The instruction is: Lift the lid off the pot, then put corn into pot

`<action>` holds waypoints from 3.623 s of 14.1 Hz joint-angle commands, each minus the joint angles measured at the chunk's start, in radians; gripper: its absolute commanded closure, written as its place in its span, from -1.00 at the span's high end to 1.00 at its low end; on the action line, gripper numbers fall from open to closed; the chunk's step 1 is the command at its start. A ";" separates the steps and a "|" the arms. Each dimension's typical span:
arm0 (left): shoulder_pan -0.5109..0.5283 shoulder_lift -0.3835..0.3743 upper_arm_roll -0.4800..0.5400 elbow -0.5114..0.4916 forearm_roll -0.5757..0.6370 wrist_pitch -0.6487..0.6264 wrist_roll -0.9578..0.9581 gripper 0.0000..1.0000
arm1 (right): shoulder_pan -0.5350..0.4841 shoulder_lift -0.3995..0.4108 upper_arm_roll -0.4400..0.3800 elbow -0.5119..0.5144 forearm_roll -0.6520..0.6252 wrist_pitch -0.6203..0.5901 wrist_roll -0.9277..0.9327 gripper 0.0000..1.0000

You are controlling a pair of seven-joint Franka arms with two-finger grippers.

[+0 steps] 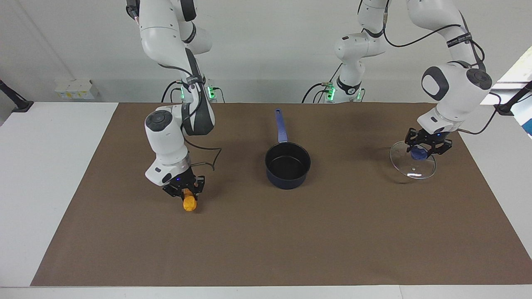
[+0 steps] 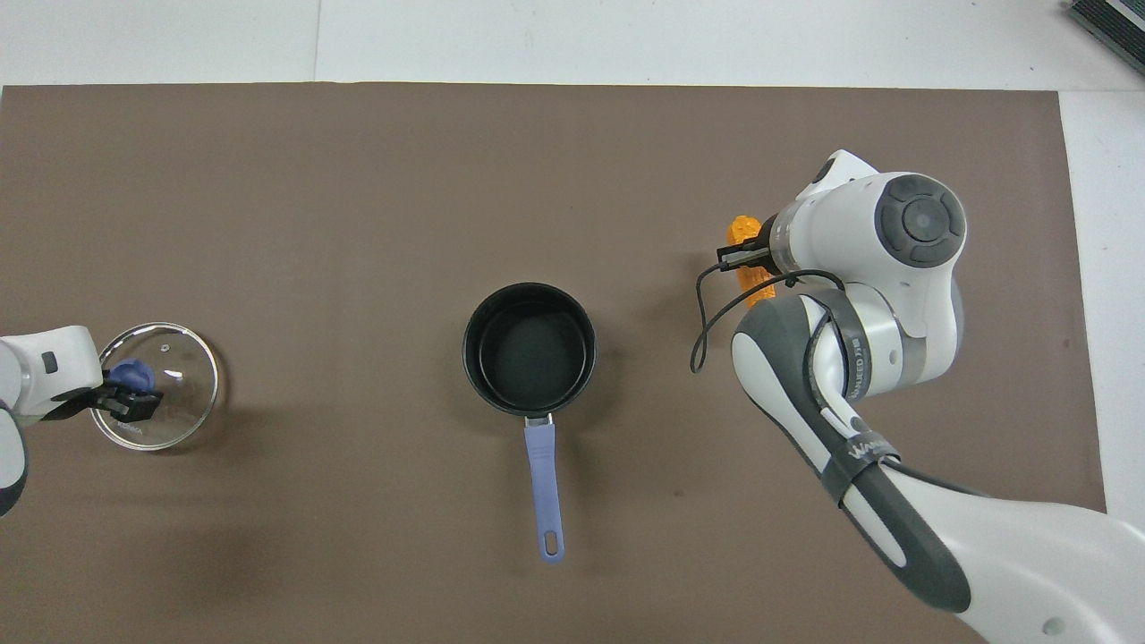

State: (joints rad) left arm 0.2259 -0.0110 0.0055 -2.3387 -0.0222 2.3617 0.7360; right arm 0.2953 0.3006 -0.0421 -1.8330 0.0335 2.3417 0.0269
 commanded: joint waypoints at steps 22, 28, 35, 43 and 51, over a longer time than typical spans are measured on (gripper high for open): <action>-0.240 -0.018 -0.018 0.533 -0.024 -0.577 -0.625 1.00 | 0.349 0.090 0.044 0.202 0.023 -0.139 0.426 -1.00; -0.241 -0.009 -0.021 0.751 -0.019 -0.827 -0.659 1.00 | 0.350 0.138 0.044 0.198 0.023 -0.096 0.498 -1.00; -0.243 -0.015 -0.024 0.731 -0.021 -0.819 -0.675 1.00 | 0.341 0.172 0.045 0.183 0.006 -0.036 0.462 -1.00; -0.241 -0.020 -0.024 0.716 -0.022 -0.814 -0.676 1.00 | 0.352 0.195 0.045 0.170 0.023 -0.015 0.426 -0.78; -0.241 -0.021 -0.024 0.713 -0.021 -0.817 -0.673 1.00 | 0.357 0.192 0.045 0.169 0.002 -0.018 0.439 0.27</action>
State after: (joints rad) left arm -0.0066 -0.0275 -0.0252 -1.6233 -0.0384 1.5579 0.0727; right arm 0.6510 0.4996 0.0011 -1.6543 0.0385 2.3006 0.4821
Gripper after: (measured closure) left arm 0.000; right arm 0.441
